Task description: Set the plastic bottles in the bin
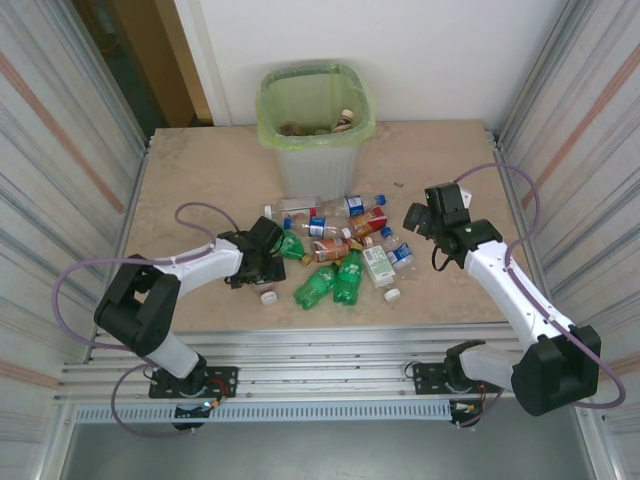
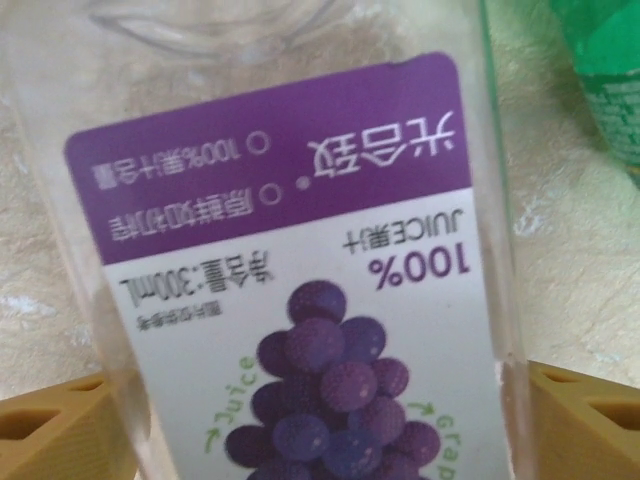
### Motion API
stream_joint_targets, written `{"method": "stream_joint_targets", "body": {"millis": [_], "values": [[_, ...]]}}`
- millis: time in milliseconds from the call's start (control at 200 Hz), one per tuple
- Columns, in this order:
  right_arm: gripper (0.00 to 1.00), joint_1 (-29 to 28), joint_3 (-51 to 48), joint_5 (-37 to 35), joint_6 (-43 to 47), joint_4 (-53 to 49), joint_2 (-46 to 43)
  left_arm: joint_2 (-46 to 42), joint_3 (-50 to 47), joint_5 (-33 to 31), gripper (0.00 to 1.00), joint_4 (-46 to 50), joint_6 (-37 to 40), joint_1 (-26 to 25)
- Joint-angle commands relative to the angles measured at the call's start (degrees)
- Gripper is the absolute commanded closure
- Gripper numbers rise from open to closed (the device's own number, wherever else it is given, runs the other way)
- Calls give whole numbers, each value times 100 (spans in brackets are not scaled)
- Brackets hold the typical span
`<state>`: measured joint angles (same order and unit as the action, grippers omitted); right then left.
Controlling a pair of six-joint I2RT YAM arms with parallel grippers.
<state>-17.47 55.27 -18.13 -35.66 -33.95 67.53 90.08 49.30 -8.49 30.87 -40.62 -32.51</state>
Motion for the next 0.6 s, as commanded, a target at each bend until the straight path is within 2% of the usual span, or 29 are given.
{"method": "stream_joint_targets", "body": {"millis": [0, 331, 596], "values": [[2, 36, 89, 11, -176, -32, 63, 105, -81, 58, 17, -157, 68, 87], [2, 42, 169, -5, -138, -76, 162, -114, -165, -16, 39, -152, 61, 240], [2, 42, 156, -14, -134, -111, 156, -895, -167, -498, 41, -99, 346, 382]]}}
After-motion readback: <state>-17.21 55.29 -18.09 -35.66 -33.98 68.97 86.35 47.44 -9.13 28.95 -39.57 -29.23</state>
